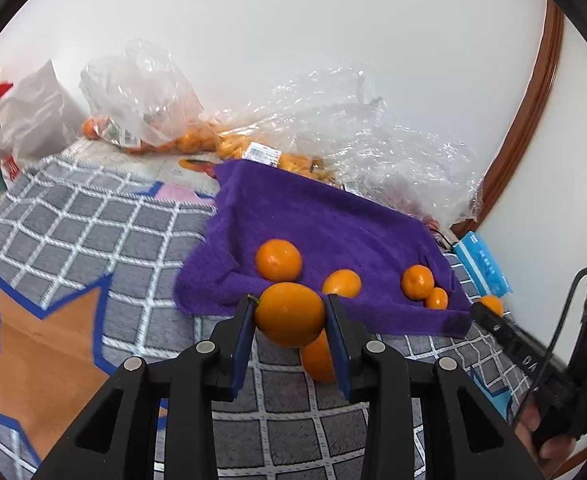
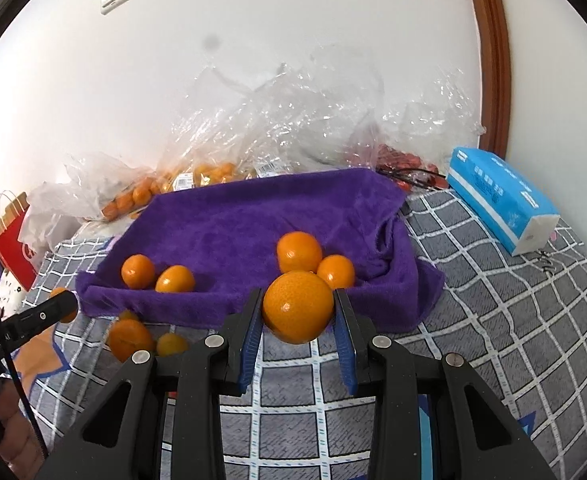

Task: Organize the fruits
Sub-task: 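Carry both oranges over the purple towel and lower them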

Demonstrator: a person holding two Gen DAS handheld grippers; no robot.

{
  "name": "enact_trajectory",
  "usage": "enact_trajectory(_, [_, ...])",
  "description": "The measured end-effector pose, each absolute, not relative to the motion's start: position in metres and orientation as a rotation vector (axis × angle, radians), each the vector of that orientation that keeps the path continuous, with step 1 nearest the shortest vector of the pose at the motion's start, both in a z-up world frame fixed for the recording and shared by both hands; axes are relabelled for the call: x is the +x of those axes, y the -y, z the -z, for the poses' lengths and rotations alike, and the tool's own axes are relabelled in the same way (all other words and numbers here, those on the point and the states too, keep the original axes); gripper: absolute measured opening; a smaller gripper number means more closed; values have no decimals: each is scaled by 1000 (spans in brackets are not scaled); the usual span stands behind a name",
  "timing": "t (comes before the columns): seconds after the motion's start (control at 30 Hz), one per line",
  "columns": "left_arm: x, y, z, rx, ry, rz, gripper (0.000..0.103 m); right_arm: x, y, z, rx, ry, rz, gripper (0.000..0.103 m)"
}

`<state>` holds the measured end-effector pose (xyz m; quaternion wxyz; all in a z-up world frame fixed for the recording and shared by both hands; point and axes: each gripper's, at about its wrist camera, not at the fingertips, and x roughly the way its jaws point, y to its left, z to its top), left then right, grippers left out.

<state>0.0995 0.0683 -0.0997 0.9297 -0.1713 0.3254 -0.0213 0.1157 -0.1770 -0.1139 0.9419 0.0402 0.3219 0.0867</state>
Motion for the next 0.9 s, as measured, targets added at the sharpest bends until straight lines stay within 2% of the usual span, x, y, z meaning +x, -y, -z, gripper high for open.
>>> enact_trajectory(0.3, [128, -72, 72, -334, -656, 11, 33, 148, 178, 79, 93, -650, -190, 34])
enact_trajectory(0.57, [171, -69, 67, -326, -646, -30, 33, 184, 181, 71, 67, -635, -161, 34])
enact_trajectory(0.9, [220, -69, 96, -356, -697, -49, 33, 229, 189, 100, 67, -688, -119, 34])
